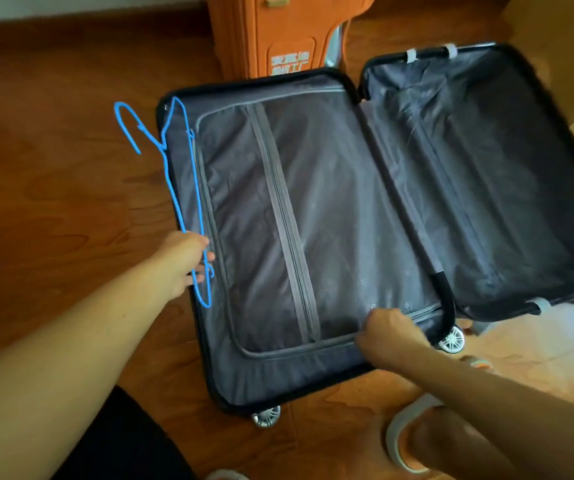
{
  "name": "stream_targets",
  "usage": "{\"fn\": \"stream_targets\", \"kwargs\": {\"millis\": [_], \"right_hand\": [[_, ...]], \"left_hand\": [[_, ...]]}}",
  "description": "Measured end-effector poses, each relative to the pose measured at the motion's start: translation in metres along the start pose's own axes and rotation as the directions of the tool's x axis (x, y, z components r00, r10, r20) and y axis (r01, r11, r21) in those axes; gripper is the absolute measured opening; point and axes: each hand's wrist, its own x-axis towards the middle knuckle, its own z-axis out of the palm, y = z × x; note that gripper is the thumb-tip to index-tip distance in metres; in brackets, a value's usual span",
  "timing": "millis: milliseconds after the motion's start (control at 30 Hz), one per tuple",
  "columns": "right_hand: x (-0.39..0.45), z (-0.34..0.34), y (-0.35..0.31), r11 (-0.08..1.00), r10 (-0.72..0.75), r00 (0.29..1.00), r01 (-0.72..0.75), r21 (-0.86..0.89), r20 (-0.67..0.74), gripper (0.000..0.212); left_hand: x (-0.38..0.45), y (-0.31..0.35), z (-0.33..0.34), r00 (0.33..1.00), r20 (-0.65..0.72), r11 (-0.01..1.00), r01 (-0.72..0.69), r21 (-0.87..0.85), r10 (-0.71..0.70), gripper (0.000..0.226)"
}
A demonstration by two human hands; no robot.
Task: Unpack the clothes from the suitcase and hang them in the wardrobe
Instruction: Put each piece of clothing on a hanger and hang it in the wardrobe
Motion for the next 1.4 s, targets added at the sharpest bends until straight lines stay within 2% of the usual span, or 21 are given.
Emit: {"fn": "stream_targets", "kwargs": {"millis": [100, 167, 200, 233, 300, 433, 467, 500, 533, 600, 633, 667, 767, 833, 900, 967, 1033, 1133, 1200, 1267, 1400], "right_hand": [[-0.008, 0.04, -0.092, 0.967, -0.141, 0.981, 0.108, 0.23, 0.132, 0.025], [-0.004, 0.056, -0.143, 0.846, -0.142, 0.95, -0.03, 0.533, 0.279, 0.018], [0.002, 0.057, -0.163, 0.707, -0.125, 0.929, -0.163, 0.688, 0.349, 0.018], [0.012, 0.053, -0.18, 0.541, -0.106, 0.917, -0.271, 0.796, 0.384, 0.016], [0.041, 0.034, -0.21, 0.275, -0.098, 0.926, -0.328, 0.904, 0.366, 0.017], [0.104, -0.039, -0.245, 0.097, -0.175, 0.955, -0.227, 0.969, 0.241, 0.025], [0.121, -0.058, -0.249, 0.121, -0.171, 0.963, -0.188, 0.975, 0.207, 0.023], [0.133, -0.077, -0.251, 0.213, -0.156, 0.977, -0.109, 0.971, 0.144, 0.017], [0.142, -0.091, -0.254, 0.39, -0.142, 0.989, 0.023, 0.921, 0.035, 0.011], [0.159, -0.106, -0.259, 0.752, -0.211, 0.935, 0.341, 0.563, -0.285, 0.011], [0.161, -0.108, -0.262, 0.808, -0.305, 0.88, 0.442, 0.39, -0.365, 0.009], [0.165, -0.107, -0.265, 0.805, -0.397, 0.834, 0.517, 0.291, -0.384, 0.009], [0.183, -0.107, -0.26, 0.703, -0.589, 0.75, 0.659, 0.266, -0.301, 0.012], [0.193, -0.115, -0.249, 0.653, -0.692, 0.685, 0.729, 0.205, -0.228, 0.008], [0.192, -0.123, -0.242, 0.569, -0.816, 0.555, 0.82, -0.059, -0.162, 0.006], [0.192, -0.126, -0.242, 0.385, -0.92, 0.378, 0.826, -0.411, -0.101, 0.008], [0.196, -0.14, -0.252, 0.339, -0.939, 0.309, 0.753, -0.564, -0.152, 0.009], [0.219, -0.189, -0.277, 0.6, -0.797, 0.422, 0.635, -0.486, -0.432, 0.016], [0.241, -0.222, -0.292, 0.729, -0.681, 0.538, 0.566, -0.386, -0.497, 0.025], [0.254, -0.237, -0.303, 0.79, -0.606, 0.618, 0.541, -0.288, -0.501, 0.026], [0.272, -0.249, -0.313, 0.846, -0.478, 0.67, 0.524, -0.094, -0.568, 0.029]], "left_hand": [[0.011, -0.001, -0.024, 0.972, -0.199, 0.984, -0.095, 0.15, 0.125, 0.021], [0.009, -0.001, -0.037, 0.957, -0.234, 0.945, -0.089, 0.316, 0.169, 0.03], [0.01, -0.002, -0.041, 0.958, -0.239, 0.938, -0.068, 0.341, 0.156, 0.032], [0.012, -0.004, -0.042, 0.965, -0.225, 0.941, -0.056, 0.334, 0.137, 0.034], [0.018, -0.01, -0.039, 0.981, -0.177, 0.965, -0.031, 0.26, 0.079, 0.029], [0.023, -0.016, -0.035, 0.995, -0.085, 0.998, 0.049, -0.042, -0.052, 0.019], [0.025, -0.012, -0.037, 0.994, -0.08, 0.993, 0.069, -0.1, -0.077, 0.02], [0.03, -0.008, -0.039, 0.994, -0.08, 0.988, 0.065, -0.14, -0.077, 0.022], [0.034, -0.002, -0.041, 0.994, -0.086, 0.985, 0.058, -0.163, -0.073, 0.023], [0.047, 0.011, -0.043, 0.996, -0.08, 0.985, 0.026, -0.169, -0.04, 0.023], [0.051, 0.018, -0.043, 0.996, -0.088, 0.987, -0.015, -0.16, 0.001, 0.022], [0.058, 0.021, -0.043, 0.994, -0.1, 0.988, -0.051, -0.144, 0.037, 0.023], [0.078, 0.017, -0.042, 0.989, -0.107, 0.989, -0.112, -0.099, 0.101, 0.009], [0.088, 0.011, -0.042, 0.989, -0.082, 0.986, -0.128, -0.11, 0.119, 0.02], [0.097, 0.005, -0.04, 0.989, -0.081, 0.978, -0.139, -0.154, 0.127, 0.025], [0.099, 0.003, -0.036, 0.988, -0.092, 0.969, -0.14, -0.203, 0.123, 0.016], [0.101, -0.001, -0.029, 0.986, -0.119, 0.974, -0.135, -0.18, 0.115, 0.012], [0.103, -0.002, -0.019, 0.988, -0.128, 0.994, -0.097, -0.054, 0.09, 0.022], [0.106, 0.0, -0.017, 0.987, -0.134, 0.996, -0.082, 0.023, 0.084, 0.027], [0.112, 0.0, -0.018, 0.991, -0.123, 0.998, -0.049, 0.038, 0.053, 0.031], [0.117, -0.002, -0.017, 0.991, -0.131, 0.999, -0.002, 0.051, 0.008, 0.042]]}}
